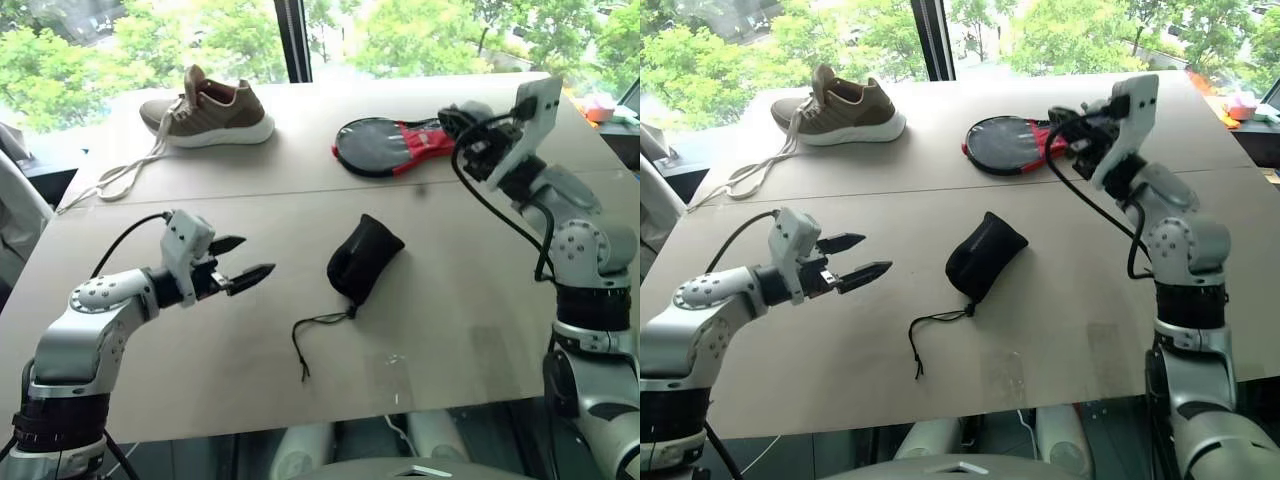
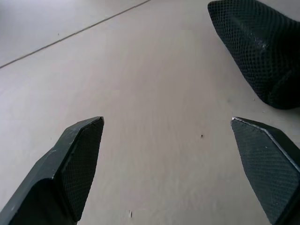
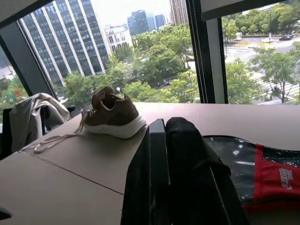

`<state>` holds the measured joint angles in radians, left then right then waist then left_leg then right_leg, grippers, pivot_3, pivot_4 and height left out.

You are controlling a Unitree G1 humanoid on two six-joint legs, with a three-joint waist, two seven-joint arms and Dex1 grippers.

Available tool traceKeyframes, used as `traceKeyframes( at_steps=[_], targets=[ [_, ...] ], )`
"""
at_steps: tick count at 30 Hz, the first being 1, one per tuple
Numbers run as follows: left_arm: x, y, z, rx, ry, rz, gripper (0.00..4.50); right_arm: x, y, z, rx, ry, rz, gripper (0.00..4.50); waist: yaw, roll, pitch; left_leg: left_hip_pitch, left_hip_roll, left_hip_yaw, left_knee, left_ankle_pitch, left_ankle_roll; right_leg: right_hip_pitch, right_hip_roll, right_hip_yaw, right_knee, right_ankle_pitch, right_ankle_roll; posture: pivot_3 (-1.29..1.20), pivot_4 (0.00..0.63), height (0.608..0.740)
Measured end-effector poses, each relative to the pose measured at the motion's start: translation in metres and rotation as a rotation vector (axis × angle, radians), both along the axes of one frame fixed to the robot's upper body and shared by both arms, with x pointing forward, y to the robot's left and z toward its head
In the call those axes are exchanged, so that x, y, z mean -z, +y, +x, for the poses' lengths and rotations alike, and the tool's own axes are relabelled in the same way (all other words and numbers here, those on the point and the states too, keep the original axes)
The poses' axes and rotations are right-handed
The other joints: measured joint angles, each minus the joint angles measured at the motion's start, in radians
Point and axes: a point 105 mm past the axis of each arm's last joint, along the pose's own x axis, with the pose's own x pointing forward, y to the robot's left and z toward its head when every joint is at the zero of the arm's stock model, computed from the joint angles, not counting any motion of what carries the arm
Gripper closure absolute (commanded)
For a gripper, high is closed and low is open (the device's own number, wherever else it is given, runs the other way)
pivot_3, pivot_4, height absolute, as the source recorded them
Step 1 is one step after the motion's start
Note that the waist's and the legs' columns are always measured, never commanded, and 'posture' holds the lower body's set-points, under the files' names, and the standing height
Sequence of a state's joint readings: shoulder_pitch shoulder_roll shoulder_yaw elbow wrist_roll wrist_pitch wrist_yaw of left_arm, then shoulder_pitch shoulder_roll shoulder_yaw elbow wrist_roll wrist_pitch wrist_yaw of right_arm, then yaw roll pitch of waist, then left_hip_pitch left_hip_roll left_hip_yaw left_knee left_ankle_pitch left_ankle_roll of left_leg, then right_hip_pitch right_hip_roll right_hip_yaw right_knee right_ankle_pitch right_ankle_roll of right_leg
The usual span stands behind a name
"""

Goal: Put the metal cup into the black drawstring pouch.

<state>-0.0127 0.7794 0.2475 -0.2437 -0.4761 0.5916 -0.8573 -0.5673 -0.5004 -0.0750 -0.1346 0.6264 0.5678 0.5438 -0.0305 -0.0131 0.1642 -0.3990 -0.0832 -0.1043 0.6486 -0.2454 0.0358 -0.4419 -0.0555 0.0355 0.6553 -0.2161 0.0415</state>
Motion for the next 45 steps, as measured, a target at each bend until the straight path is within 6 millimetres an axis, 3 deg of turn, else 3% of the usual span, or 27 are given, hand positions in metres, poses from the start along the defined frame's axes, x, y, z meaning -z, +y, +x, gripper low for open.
traceKeyframes(
  at_steps=[4, 7, 12, 16, 21, 25, 31, 34, 36, 42, 45],
  targets=[
    [0.023, -0.006, -0.022, 0.021, 0.053, 0.056, 0.04, 0.07, -0.016, -0.029, -0.078, 0.141, -0.205, 4.5, 0.008, 0.0, 0.0, 0.001, 0.0, 0.0, 0.0, -0.001, 0.002, 0.002, -0.001, 0.0, 0.0, 0.0, 0.0, 0.0, 0.15, 0.74],
    [0.027, -0.027, -0.031, 0.073, 0.048, 0.024, 0.04, 0.103, -0.018, -0.05, -0.153, 0.206, -0.292, 4.5, 0.014, 0.0, 0.0, 0.003, 0.001, 0.0, 0.001, -0.001, 0.002, 0.004, 0.0, 0.0, 0.0, 0.0, 0.0, 0.0, 0.15, 0.74],
    [0.013, -0.048, -0.038, 0.14, 0.008, -0.033, 0.04, 0.111, 0.01, -0.074, -0.295, 0.118, -0.376, 4.5, 0.016, 0.0, 0.0, 0.013, 0.007, 0.0, 0.001, -0.002, 0.002, 0.014, 0.003, -0.003, -0.003, 0.0, 0.0, 0.0, 0.15, 0.74],
    [0.015, -0.054, -0.049, 0.175, 0.062, -0.055, 0.04, 0.109, 0.03, -0.079, -0.335, 0.075, -0.358, 4.5, 0.017, 0.0, 0.0, 0.013, 0.007, 0.0, 0.001, -0.002, 0.002, 0.015, 0.003, -0.004, -0.006, 0.0, 0.0, 0.0, 0.15, 0.74],
    [0.021, -0.058, -0.058, 0.211, 0.125, -0.01, 0.04, 0.104, 0.036, -0.074, -0.313, 0.044, -0.344, 4.5, 0.024, 0.0, 0.0, 0.013, 0.007, -0.001, 0.001, -0.002, 0.002, 0.017, 0.003, -0.005, -0.009, 0.0, 0.0, 0.0, 0.15, 0.74],
    [0.035, -0.061, -0.05, 0.172, 0.129, 0.086, 0.04, 0.102, 0.037, -0.072, -0.289, 0.031, -0.337, 4.5, 0.027, 0.0, 0.0, 0.014, 0.006, -0.003, 0.001, -0.002, 0.002, 0.019, 0.003, -0.007, -0.011, 0.0, 0.0, 0.0, 0.15, 0.74],
    [0.039, -0.075, -0.043, 0.143, 0.088, 0.106, 0.04, 0.101, 0.036, -0.069, -0.26, 0.026, -0.335, 4.5, 0.039, 0.002, 0.0, 0.017, 0.006, -0.004, 0.0, -0.002, 0.002, 0.023, 0.002, -0.008, -0.011, 0.0, 0.0, 0.0, 0.15, 0.74],
    [0.04, -0.08, -0.041, 0.109, 0.084, 0.078, 0.78, 0.099, 0.036, -0.072, -0.262, 0.014, -0.336, 4.5, 0.049, 0.002, -0.001, 0.018, 0.006, -0.006, 0.001, -0.002, 0.002, 0.026, 0.002, -0.01, -0.012, 0.0, 0.0, 0.0, 0.15, 0.74],
    [0.041, -0.082, -0.042, 0.112, 0.088, 0.084, 1.58, 0.1, 0.036, -0.073, -0.263, 0.013, -0.338, 4.5, 0.047, 0.002, -0.001, 0.018, 0.006, -0.006, 0.001, -0.002, 0.002, 0.026, 0.002, -0.01, -0.013, 0.0, 0.0, 0.0, 0.15, 0.74],
    [0.042, -0.073, -0.046, 0.127, 0.086, 0.173, 4.45, 0.099, 0.033, -0.072, -0.254, 0.01, -0.354, 4.5, 0.041, 0.003, -0.001, 0.018, 0.006, -0.006, -0.001, -0.002, 0.002, 0.025, 0.002, -0.01, -0.014, 0.0, -0.001, 0.0, 0.15, 0.74],
    [0.043, -0.069, -0.052, 0.13, 0.102, 0.17, 4.45, 0.095, 0.034, -0.07, -0.261, -0.011, -0.358, 4.5, 0.037, 0.003, -0.001, 0.018, 0.006, -0.006, -0.002, -0.002, 0.002, 0.025, 0.002, -0.01, -0.014, 0.0, -0.001, 0.0, 0.15, 0.74]
  ],
)
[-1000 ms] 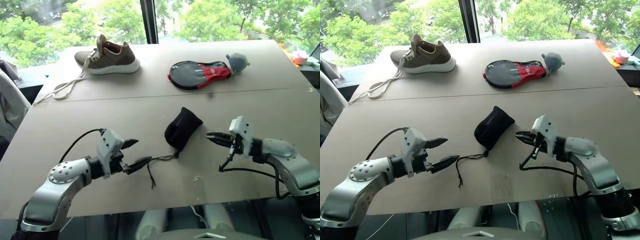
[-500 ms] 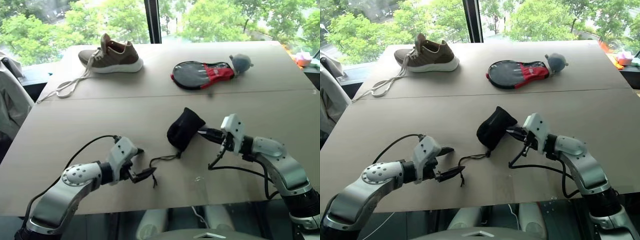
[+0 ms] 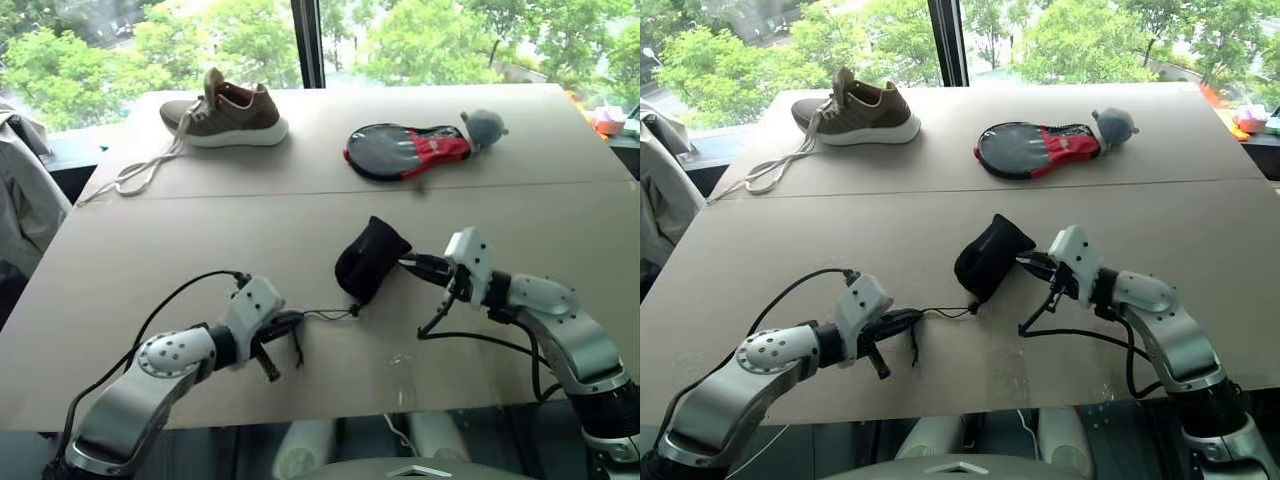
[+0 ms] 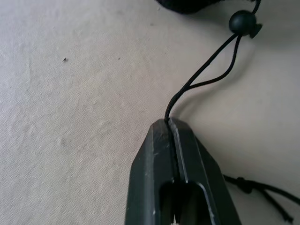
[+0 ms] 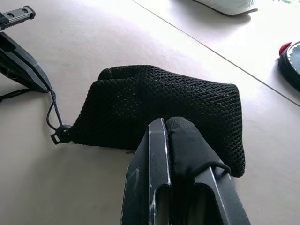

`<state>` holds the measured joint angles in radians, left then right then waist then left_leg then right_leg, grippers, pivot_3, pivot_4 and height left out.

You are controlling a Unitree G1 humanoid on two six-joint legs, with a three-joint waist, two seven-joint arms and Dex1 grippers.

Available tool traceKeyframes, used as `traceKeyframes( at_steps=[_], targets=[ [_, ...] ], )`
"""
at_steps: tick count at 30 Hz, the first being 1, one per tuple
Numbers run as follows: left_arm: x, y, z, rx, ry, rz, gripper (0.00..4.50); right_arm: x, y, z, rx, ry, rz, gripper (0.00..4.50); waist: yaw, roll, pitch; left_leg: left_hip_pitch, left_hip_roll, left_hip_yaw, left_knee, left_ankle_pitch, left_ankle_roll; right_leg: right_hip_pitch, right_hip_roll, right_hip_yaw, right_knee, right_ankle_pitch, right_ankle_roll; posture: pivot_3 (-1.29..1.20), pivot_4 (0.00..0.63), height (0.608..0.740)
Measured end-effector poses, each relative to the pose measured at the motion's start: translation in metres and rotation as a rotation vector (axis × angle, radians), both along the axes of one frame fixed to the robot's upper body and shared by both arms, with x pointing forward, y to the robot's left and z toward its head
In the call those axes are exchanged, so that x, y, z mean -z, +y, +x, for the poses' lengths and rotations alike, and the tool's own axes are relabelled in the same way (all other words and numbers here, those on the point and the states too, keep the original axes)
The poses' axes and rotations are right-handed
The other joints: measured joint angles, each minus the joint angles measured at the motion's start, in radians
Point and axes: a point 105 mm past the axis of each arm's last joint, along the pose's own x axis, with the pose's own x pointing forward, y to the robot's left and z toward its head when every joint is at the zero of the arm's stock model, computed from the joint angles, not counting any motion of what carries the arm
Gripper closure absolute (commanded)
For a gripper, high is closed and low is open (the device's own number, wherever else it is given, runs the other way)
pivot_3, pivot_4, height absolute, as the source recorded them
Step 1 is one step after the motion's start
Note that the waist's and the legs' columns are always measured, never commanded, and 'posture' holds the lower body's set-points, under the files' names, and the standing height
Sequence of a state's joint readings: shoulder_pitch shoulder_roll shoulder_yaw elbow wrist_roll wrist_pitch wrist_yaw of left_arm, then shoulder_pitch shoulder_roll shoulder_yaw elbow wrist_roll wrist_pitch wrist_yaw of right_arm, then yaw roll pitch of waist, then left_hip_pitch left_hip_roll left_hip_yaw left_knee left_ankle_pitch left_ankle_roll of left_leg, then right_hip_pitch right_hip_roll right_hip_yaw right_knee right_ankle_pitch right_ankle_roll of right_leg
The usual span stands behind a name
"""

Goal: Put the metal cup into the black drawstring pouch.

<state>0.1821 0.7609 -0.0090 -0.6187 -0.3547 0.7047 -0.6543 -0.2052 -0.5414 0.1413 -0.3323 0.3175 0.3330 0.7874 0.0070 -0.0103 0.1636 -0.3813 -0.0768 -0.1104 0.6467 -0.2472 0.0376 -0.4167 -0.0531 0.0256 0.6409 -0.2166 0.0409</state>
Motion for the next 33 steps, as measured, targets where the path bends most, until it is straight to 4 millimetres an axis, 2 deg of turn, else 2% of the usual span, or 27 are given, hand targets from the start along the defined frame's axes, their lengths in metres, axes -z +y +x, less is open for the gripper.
traceKeyframes(
  at_steps=[3, 7, 8, 10, 12, 13, 16, 19, 22, 27, 33],
  targets=[
    [0.0, 0.001, -0.003, 0.001, 0.008, -0.018, 4.45, -0.006, 0.005, 0.0, -0.037, -0.035, -0.006, 4.5, 0.001, 0.0, 0.0, 0.0, 0.0, 0.0, 0.0, 0.0, 0.0, 0.0, 0.0, 0.0, 0.0, 0.0, 0.0, 0.0, 0.15, 0.74],
    [-0.007, 0.004, 0.001, -0.005, 0.003, -0.056, 4.45, 0.0, 0.021, -0.004, -0.166, -0.069, -0.097, 4.5, 0.003, 0.0, 0.001, 0.0, 0.0, -0.001, 0.001, 0.0, 0.0, 0.0, 0.0, -0.002, 0.0, 0.0, 0.0, 0.0, 0.15, 0.74],
    [-0.014, 0.004, 0.005, -0.006, -0.01, -0.084, 4.45, 0.001, 0.024, -0.003, -0.195, -0.084, -0.122, 4.5, 0.004, 0.0, 0.002, -0.001, 0.0, -0.001, 0.001, 0.0, 0.0, 0.0, 0.0, -0.003, 0.0, 0.0, 0.0, 0.0, 0.15, 0.74],
    [-0.048, 0.0, 0.021, 0.005, -0.094, -0.183, 4.45, -0.004, 0.033, 0.005, -0.253, -0.148, -0.181, 4.5, 0.007, 0.0, 0.002, -0.002, 0.0, -0.004, 0.004, 0.0, 0.0, 0.0, 0.001, -0.009, 0.0, 0.0, 0.0, 0.0, 0.15, 0.74],
    [-0.082, -0.001, 0.032, 0.018, -0.173, -0.264, 4.45, -0.02, 0.042, 0.011, -0.284, -0.225, -0.19, 4.5, 0.005, -0.001, 0.002, -0.001, 0.0, -0.004, 0.003, 0.0, 0.0, 0.001, 0.001, -0.009, 0.0, 0.0, 0.0, 0.0, 0.15, 0.74],
    [-0.094, -0.003, 0.034, 0.028, -0.189, -0.301, 4.45, -0.027, 0.046, 0.014, -0.292, -0.252, -0.185, 4.5, 0.004, -0.001, 0.002, -0.001, 0.0, -0.004, 0.003, 0.001, -0.002, 0.001, 0.001, -0.009, 0.0, 0.0, 0.0, 0.0, 0.15, 0.74],
    [-0.113, -0.009, 0.036, 0.054, -0.189, -0.377, 4.45, -0.035, 0.056, 0.015, -0.33, -0.272, -0.182, 4.5, 0.003, -0.001, 0.002, -0.003, 0.0, -0.004, 0.002, 0.003, -0.006, -0.001, 0.0, -0.008, 0.0, 0.001, 0.0, 0.0, 0.15, 0.74],
    [-0.128, -0.016, 0.038, 0.079, -0.2, -0.42, 4.5, -0.04, 0.073, 0.011, -0.386, -0.279, -0.182, 3.78, 0.001, -0.001, 0.002, -0.004, -0.001, -0.004, 0.001, 0.002, -0.006, -0.003, 0.001, -0.007, 0.0, 0.001, 0.0, 0.0, 0.15, 0.74],
    [-0.134, -0.019, 0.041, 0.082, -0.203, -0.433, 4.5, -0.049, 0.085, 0.014, -0.376, -0.27, -0.145, 2.38, 0.0, -0.001, 0.002, -0.004, -0.001, -0.004, 0.001, 0.002, -0.007, -0.004, 0.001, -0.005, 0.0, 0.001, -0.001, 0.0, 0.15, 0.74],
    [-0.147, -0.02, 0.048, 0.085, -0.224, -0.465, 4.5, -0.054, 0.097, 0.014, -0.342, -0.124, -0.05, 2.38, 0.004, -0.001, 0.002, -0.004, -0.001, -0.004, 0.001, 0.002, -0.007, -0.004, 0.001, -0.004, 0.001, 0.001, -0.001, 0.0, 0.15, 0.74],
    [-0.161, -0.025, 0.052, 0.101, -0.229, -0.531, 4.5, -0.047, 0.098, 0.014, -0.322, -0.058, -0.067, 2.38, 0.002, -0.001, 0.002, -0.004, -0.002, -0.004, 0.001, 0.002, -0.007, -0.004, 0.001, -0.004, 0.001, 0.001, -0.001, 0.0, 0.15, 0.74]
  ],
)
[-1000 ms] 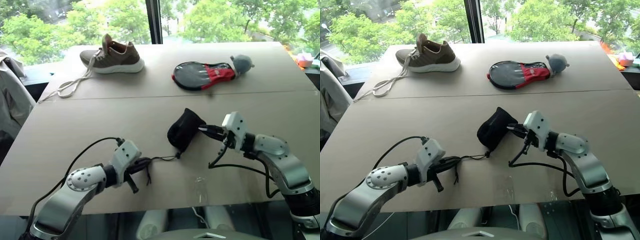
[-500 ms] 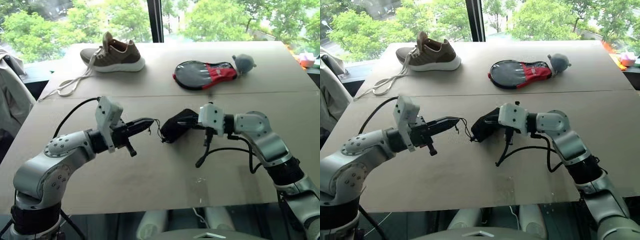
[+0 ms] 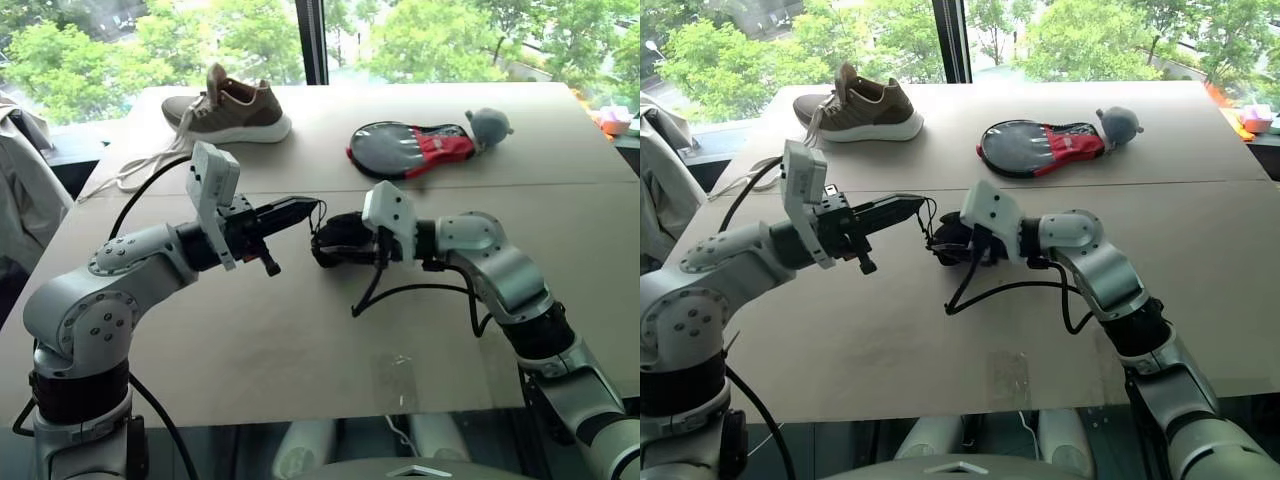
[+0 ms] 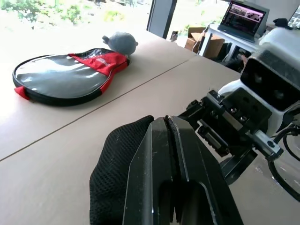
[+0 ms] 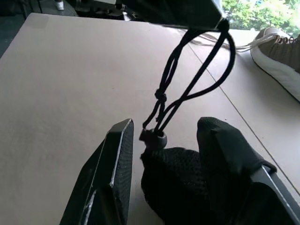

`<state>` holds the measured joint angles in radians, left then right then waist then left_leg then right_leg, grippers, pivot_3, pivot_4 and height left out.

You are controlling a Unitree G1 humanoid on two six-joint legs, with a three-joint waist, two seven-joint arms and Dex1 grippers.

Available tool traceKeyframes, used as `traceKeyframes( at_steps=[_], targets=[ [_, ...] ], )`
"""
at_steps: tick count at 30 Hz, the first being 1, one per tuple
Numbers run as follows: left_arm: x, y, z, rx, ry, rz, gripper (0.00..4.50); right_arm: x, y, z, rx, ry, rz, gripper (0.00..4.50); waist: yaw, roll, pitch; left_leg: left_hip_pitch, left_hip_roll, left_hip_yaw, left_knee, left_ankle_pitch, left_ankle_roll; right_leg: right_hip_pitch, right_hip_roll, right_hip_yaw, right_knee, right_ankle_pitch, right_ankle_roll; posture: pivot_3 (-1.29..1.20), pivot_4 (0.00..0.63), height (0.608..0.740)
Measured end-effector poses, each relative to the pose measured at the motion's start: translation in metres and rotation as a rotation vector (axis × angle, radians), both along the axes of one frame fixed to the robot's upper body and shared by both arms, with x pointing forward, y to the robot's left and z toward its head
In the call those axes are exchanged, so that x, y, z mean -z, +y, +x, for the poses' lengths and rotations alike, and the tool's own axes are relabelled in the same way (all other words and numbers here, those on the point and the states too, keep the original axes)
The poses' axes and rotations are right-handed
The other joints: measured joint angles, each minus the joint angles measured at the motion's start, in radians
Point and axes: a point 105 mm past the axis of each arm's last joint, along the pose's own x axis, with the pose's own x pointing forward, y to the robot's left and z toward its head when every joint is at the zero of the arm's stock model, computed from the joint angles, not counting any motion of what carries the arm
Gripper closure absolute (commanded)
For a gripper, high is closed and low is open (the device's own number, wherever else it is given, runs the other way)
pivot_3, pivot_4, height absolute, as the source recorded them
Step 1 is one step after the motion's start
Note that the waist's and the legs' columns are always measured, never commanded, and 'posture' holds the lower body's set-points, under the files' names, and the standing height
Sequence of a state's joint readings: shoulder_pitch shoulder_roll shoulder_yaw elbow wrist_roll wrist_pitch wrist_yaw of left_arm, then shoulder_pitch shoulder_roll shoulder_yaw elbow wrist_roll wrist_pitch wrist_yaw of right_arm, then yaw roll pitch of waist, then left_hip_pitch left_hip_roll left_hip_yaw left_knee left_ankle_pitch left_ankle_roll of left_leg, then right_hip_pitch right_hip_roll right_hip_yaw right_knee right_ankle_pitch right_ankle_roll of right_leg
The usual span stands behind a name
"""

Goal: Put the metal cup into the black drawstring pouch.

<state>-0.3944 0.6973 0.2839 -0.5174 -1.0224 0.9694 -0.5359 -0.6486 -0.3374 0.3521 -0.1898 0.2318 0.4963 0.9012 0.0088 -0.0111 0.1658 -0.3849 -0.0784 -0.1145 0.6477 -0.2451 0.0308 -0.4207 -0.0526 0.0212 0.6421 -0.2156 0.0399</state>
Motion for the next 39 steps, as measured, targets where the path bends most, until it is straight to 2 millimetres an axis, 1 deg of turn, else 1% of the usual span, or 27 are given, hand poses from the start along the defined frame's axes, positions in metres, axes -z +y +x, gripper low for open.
traceKeyframes(
  at_steps=[7, 11, 17, 19, 20, 23, 28, 32, 34, 36, 39],
  targets=[
    [-0.009, -0.004, 0.002, 0.009, -0.01, -0.027, 4.5, 0.004, 0.013, 0.003, 0.06, 0.088, 0.033, 2.38, -0.017, 0.0, 0.0, 0.0, 0.0, 0.0, 0.0, 0.0, 0.0, 0.0, 0.0, 0.001, 0.0, 0.0, 0.0, 0.0, 0.15, 0.74],
    [-0.01, -0.008, 0.003, 0.017, -0.003, -0.035, 4.5, 0.001, 0.02, 0.003, 0.081, 0.099, 0.063, 2.38, -0.021, 0.0, 0.0, 0.0, 0.0, 0.0, 0.0, 0.0, 0.0, -0.001, 0.0, 0.0, 0.0, 0.0, 0.0, 0.0, 0.15, 0.74],
    [-0.01, -0.008, 0.002, 0.018, 0.001, -0.039, 4.5, -0.002, 0.024, 0.004, 0.089, 0.109, 0.088, 2.38, -0.022, 0.0, 0.0, 0.0, -0.001, 0.0, 0.0, 0.0, 0.0, -0.001, 0.0, 0.0, 0.0, 0.0, 0.0, 0.0, 0.15, 0.74],
    [-0.01, -0.008, 0.002, 0.019, 0.002, -0.04, 4.5, -0.003, 0.025, 0.004, 0.086, 0.109, 0.089, 2.88, -0.022, 0.0, 0.0, 0.0, -0.001, 0.0, 0.0, 0.0, 0.0, -0.001, 0.0, 0.0, 0.0, 0.0, 0.0, 0.0, 0.15, 0.74],
    [-0.01, -0.008, 0.002, 0.019, 0.002, -0.041, 4.5, -0.003, 0.025, 0.004, 0.086, 0.109, 0.089, 3.19, -0.022, 0.0, 0.0, 0.0, -0.001, 0.0, 0.0, 0.0, 0.0, -0.001, 0.0, 0.0, 0.0, 0.0, 0.0, 0.0, 0.15, 0.74],
    [-0.01, -0.008, 0.002, 0.021, 0.003, -0.042, 4.5, -0.002, 0.025, 0.004, 0.085, 0.114, 0.09, 4.46, -0.022, 0.0, 0.0, 0.0, -0.001, 0.0, 0.0, 0.0, 0.0, -0.001, 0.0, 0.0, 0.0, 0.0, 0.0, 0.0, 0.15, 0.74],
    [-0.01, -0.006, 0.005, 0.003, 0.009, -0.05, 4.5, 0.0, 0.02, 0.005, 0.079, 0.112, 0.068, 4.46, -0.022, 0.0, 0.0, 0.0, -0.001, 0.0, 0.0, 0.0, 0.0, -0.001, 0.0, 0.0, 0.0, 0.0, 0.0, 0.0, 0.15, 0.74],
    [-0.019, -0.009, 0.01, 0.003, 0.015, -0.114, 4.5, 0.0, 0.019, 0.005, 0.079, 0.102, 0.066, 4.46, -0.022, 0.0, 0.0, 0.0, -0.001, 0.0, 0.0, 0.0, 0.0, -0.001, 0.0, 0.0, 0.0, 0.0, 0.0, 0.0, 0.15, 0.74],
    [-0.032, -0.009, 0.012, 0.003, -0.008, -0.167, 4.5, 0.001, 0.019, 0.005, 0.08, 0.105, 0.064, 4.46, -0.022, -0.001, 0.0, 0.0, -0.001, 0.0, 0.0, 0.0, 0.0, -0.001, 0.0, 0.0, 0.001, 0.0, 0.0, 0.0, 0.15, 0.74],
    [-0.049, -0.007, 0.014, -0.004, -0.045, -0.222, 4.5, 0.001, 0.019, 0.005, 0.081, 0.107, 0.064, 4.46, -0.022, -0.001, 0.0, 0.0, -0.001, 0.0, 0.0, 0.0, 0.0, -0.001, 0.0, 0.0, 0.001, 0.0, 0.0, 0.0, 0.15, 0.74],
    [-0.063, -0.007, 0.015, 0.0, -0.064, -0.284, 4.5, 0.001, 0.019, 0.006, 0.083, 0.107, 0.062, 4.46, -0.022, -0.001, 0.0, -0.001, -0.001, 0.0, 0.0, 0.0, 0.0, -0.002, 0.0, 0.0, 0.001, 0.0, 0.0, 0.0, 0.15, 0.74]
  ],
)
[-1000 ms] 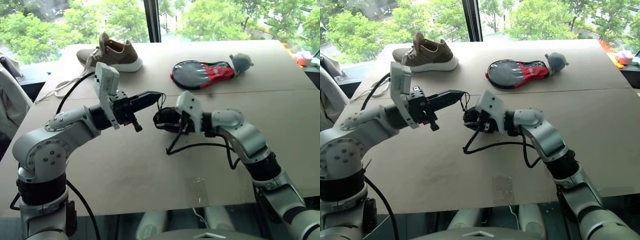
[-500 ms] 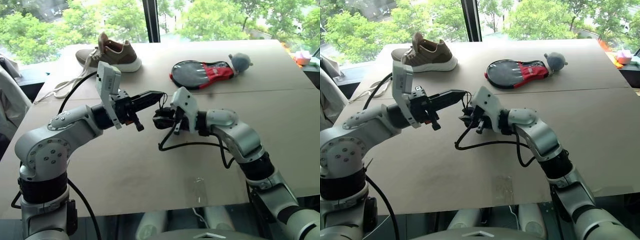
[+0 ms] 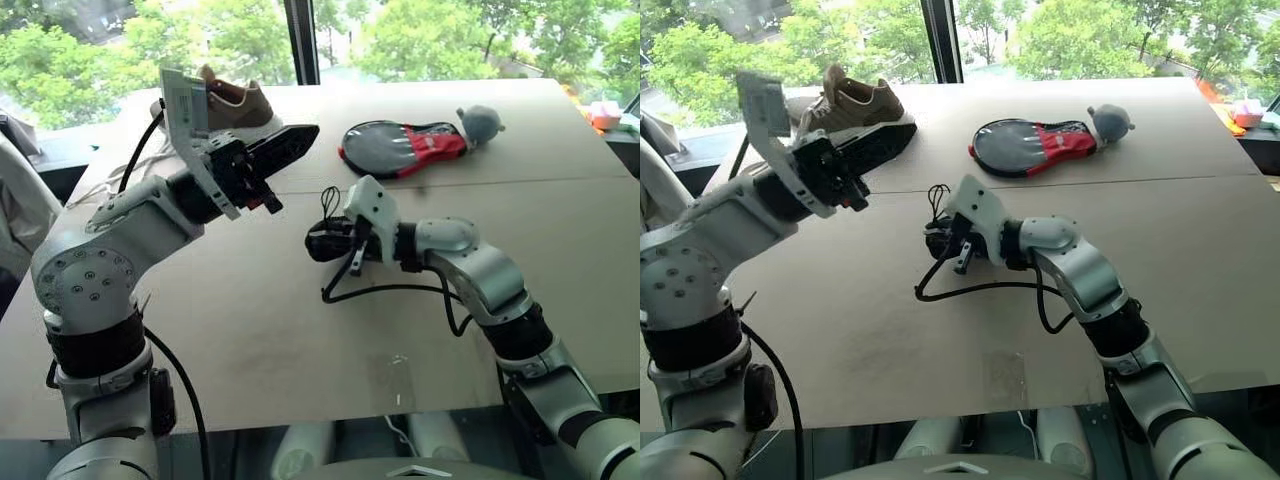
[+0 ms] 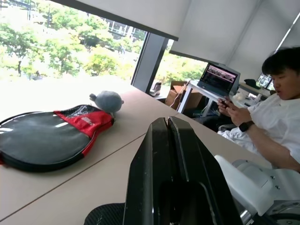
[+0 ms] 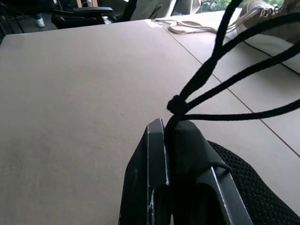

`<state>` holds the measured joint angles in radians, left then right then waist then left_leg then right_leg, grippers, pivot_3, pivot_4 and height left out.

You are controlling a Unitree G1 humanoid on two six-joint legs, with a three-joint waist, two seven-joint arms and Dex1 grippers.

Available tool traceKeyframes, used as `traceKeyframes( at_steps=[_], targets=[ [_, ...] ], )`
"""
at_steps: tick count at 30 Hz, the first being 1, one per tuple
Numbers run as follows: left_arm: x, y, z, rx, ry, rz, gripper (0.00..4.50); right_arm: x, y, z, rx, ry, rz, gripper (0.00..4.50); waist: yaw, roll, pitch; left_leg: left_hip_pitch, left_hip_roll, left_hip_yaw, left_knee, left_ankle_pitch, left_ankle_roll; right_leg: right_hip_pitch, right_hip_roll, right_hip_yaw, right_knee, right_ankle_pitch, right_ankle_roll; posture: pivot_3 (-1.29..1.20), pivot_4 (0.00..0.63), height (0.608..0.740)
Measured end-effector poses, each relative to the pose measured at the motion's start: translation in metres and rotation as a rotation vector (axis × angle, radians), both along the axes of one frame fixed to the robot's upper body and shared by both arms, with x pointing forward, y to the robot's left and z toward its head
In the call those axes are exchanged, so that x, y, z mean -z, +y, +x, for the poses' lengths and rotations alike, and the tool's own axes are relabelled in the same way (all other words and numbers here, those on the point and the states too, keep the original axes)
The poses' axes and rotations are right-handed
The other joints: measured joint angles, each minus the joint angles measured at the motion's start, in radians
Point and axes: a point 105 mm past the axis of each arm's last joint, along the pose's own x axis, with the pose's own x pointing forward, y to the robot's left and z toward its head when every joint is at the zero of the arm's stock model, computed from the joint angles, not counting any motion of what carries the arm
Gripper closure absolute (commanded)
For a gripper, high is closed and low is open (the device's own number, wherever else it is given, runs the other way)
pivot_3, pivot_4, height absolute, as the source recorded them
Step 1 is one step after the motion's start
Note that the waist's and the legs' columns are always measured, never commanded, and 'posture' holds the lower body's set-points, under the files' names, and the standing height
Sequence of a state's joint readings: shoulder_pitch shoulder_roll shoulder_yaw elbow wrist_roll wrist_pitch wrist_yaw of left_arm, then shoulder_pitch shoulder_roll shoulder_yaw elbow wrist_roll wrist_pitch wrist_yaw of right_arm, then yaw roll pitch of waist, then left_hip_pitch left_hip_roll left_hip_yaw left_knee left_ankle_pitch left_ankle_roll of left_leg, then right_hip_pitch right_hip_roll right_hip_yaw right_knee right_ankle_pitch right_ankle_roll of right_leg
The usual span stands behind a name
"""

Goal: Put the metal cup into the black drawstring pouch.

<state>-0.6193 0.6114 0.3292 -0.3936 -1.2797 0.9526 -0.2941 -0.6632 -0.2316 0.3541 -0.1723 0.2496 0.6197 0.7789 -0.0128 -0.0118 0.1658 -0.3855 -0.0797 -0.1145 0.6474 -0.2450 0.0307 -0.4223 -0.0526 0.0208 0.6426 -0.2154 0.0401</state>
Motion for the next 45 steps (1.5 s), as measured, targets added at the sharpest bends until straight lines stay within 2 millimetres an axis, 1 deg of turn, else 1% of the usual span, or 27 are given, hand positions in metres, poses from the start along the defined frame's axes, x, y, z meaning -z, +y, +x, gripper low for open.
traceKeyframes(
  at_steps=[3, 5, 8, 11, 13, 14, 15, 16, 20, 23, 24, 25, 26, 27, 28, 32, 36, 39, 44, 45],
  targets=[
    [-0.008, 0.002, 0.004, -0.012, 0.001, -0.047, 4.5, 0.001, 0.001, 0.0, -0.001, -0.001, -0.004, 4.46, 0.0, 0.0, 0.0, 0.0, 0.0, 0.0, 0.0, 0.0, 0.0, 0.0, 0.0, 0.0, 0.0, 0.0, 0.0, 0.0, 0.15, 0.74],
    [-0.01, 0.002, 0.004, -0.015, 0.001, -0.056, 4.5, 0.0, 0.001, 0.0, 0.0, -0.002, -0.002, 4.46, 0.0, 0.0, 0.0, 0.0, 0.0, 0.0, 0.0, 0.0, 0.0, 0.0, 0.0, 0.0, 0.0, 0.0, 0.0, 0.0, 0.15, 0.74],
    [-0.006, 0.004, 0.005, -0.021, 0.013, -0.05, 4.5, 0.0, 0.002, 0.0, 0.001, 0.0, 0.002, 4.46, -0.001, 0.0, 0.0, 0.0, 0.0, 0.0, 0.0, 0.0, 0.0, 0.0, 0.0, 0.0, 0.0, 0.0, 0.0, 0.0, 0.15, 0.74],
    [0.013, 0.011, 0.005, -0.029, 0.072, -0.011, 4.5, -0.002, 0.002, 0.001, 0.009, -0.004, 0.006, 4.46, -0.003, 0.0, 0.0, 0.0, 0.0, 0.001, -0.001, 0.0, 0.0, -0.001, 0.0, 0.001, 0.0, 0.0, 0.0, 0.0, 0.15, 0.74],
    [0.018, 0.012, 0.004, -0.027, 0.093, -0.001, 4.5, -0.003, 0.002, 0.002, 0.012, -0.007, 0.005, 4.46, -0.003, 0.0, 0.0, 0.0, 0.0, 0.001, -0.001, 0.0, 0.0, -0.001, 0.0, 0.001, 0.0, 0.0, 0.0, 0.0, 0.15, 0.74],
    [0.029, 0.014, 0.001, -0.012, 0.143, 0.017, 4.5, -0.004, 0.001, 0.005, 0.024, -0.014, -0.001, 4.46, -0.003, 0.0, 0.0, 0.0, 0.0, 0.001, -0.001, 0.0, 0.0, -0.001, 0.0, 0.001, 0.0, 0.0, 0.0, 0.0, 0.15, 0.74],
    [0.034, 0.014, 0.0, -0.001, 0.164, 0.02, 4.5, -0.003, 0.0, 0.006, 0.032, -0.017, -0.007, 4.46, -0.001, 0.0, 0.0, 0.0, 0.0, 0.0, -0.001, 0.0, 0.0, -0.001, 0.0, 0.001, 0.0, 0.0, 0.0, 0.0, 0.15, 0.74],
    [0.048, 0.015, -0.01, 0.037, 0.227, 0.069, 4.5, 0.001, -0.003, 0.011, 0.057, -0.034, -0.032, 4.46, 0.001, 0.0, 0.0, 0.0, -0.001, 0.0, -0.001, 0.0, 0.0, -0.001, 0.0, 0.001, 0.0, 0.0, 0.0, 0.0, 0.15, 0.74],
    [0.056, 0.012, -0.014, 0.05, 0.245, 0.108, 4.5, 0.001, -0.003, 0.013, 0.065, -0.043, -0.036, 4.46, 0.0, 0.0, 0.0, 0.0, -0.001, 0.0, 0.0, 0.0, 0.0, -0.001, -0.001, 0.001, 0.0, 0.0, 0.0, 0.0, 0.15, 0.74],
    [0.059, 0.009, -0.016, 0.04, 0.21, 0.173, 3.69, 0.001, -0.002, 0.013, 0.065, -0.05, -0.034, 4.5, -0.001, 0.0, 0.0, 0.0, -0.001, 0.0, -0.001, 0.0, 0.0, -0.001, 0.0, 0.001, 0.0, 0.0, 0.0, 0.0, 0.15, 0.74],
    [0.063, 0.008, -0.016, 0.031, 0.201, 0.205, 3.07, 0.002, -0.003, 0.014, 0.068, -0.05, -0.038, 4.5, -0.001, 0.0, 0.0, 0.0, -0.001, 0.001, -0.002, 0.0, 0.0, -0.001, 0.0, 0.001, 0.0, 0.0, 0.0, 0.0, 0.15, 0.74],
    [0.064, 0.008, -0.015, 0.03, 0.198, 0.212, 2.75, 0.002, -0.003, 0.014, 0.069, -0.048, -0.039, 4.5, -0.001, 0.0, 0.0, 0.001, -0.001, 0.001, -0.002, 0.0, 0.0, -0.001, 0.0, 0.001, 0.0, 0.0, 0.0, 0.0, 0.15, 0.74],
    [0.068, 0.008, -0.015, 0.02, 0.19, 0.237, 2.32, 0.003, -0.003, 0.015, 0.071, -0.047, -0.041, 4.5, -0.001, 0.0, 0.0, 0.0, -0.001, 0.001, -0.002, 0.0, 0.0, -0.001, 0.0, 0.001, 0.0, 0.0, 0.0, 0.0, 0.15, 0.74],
    [0.071, 0.009, -0.013, 0.011, 0.19, 0.255, 1.79, 0.003, -0.003, 0.015, 0.071, -0.047, -0.042, 4.5, -0.001, 0.0, 0.0, 0.0, -0.001, 0.001, -0.003, 0.0, 0.0, -0.001, 0.0, 0.001, 0.0, 0.0, 0.0, 0.0, 0.15, 0.74],
    [0.075, 0.009, -0.01, -0.014, 0.184, 0.283, 1.43, 0.003, -0.003, 0.015, 0.071, -0.048, -0.044, 4.5, -0.001, 0.0, 0.0, 0.0, -0.001, 0.001, -0.003, 0.0, 0.0, -0.001, 0.0, 0.001, 0.0, 0.0, 0.0, 0.0, 0.15, 0.74],
    [0.081, 0.007, -0.005, -0.036, 0.165, 0.32, 1.43, 0.003, -0.002, 0.014, 0.067, -0.048, -0.042, 4.5, -0.001, 0.0, 0.0, 0.0, -0.001, 0.001, -0.004, 0.0, 0.0, -0.001, -0.001, 0.001, 0.0, 0.0, 0.0, 0.0, 0.15, 0.74],
    [0.086, -0.003, -0.003, -0.01, 0.156, 0.323, 1.43, 0.003, -0.001, 0.014, 0.066, -0.049, -0.042, 4.5, 0.0, 0.0, 0.0, 0.0, -0.001, 0.001, -0.004, 0.0, 0.0, -0.002, -0.001, 0.001, -0.001, 0.0, 0.0, 0.0, 0.15, 0.74],
    [0.083, -0.012, -0.001, 0.006, 0.121, 0.326, 1.43, 0.004, 0.0, 0.013, 0.062, -0.048, -0.044, 4.5, 0.0, 0.0, 0.0, 0.0, -0.001, 0.001, -0.004, 0.0, 0.0, -0.001, -0.001, 0.001, 0.0, 0.0, 0.0, 0.0, 0.15, 0.74],
    [0.078, -0.012, 0.009, -0.029, 0.091, 0.312, 1.43, 0.004, 0.002, 0.012, 0.057, -0.047, -0.043, 4.5, -0.002, 0.0, 0.0, 0.0, -0.001, 0.001, -0.004, 0.0, 0.0, -0.002, 0.0, 0.001, 0.0, 0.0, 0.0, 0.0, 0.15, 0.74],
    [0.078, -0.011, 0.01, -0.035, 0.091, 0.312, 1.66, 0.004, 0.002, 0.012, 0.056, -0.046, -0.042, 4.5, -0.002, 0.0, 0.0, 0.0, -0.001, 0.001, -0.004, 0.0, 0.0, -0.002, 0.0, 0.001, 0.0, 0.0, 0.0, 0.0, 0.15, 0.74]
  ],
)
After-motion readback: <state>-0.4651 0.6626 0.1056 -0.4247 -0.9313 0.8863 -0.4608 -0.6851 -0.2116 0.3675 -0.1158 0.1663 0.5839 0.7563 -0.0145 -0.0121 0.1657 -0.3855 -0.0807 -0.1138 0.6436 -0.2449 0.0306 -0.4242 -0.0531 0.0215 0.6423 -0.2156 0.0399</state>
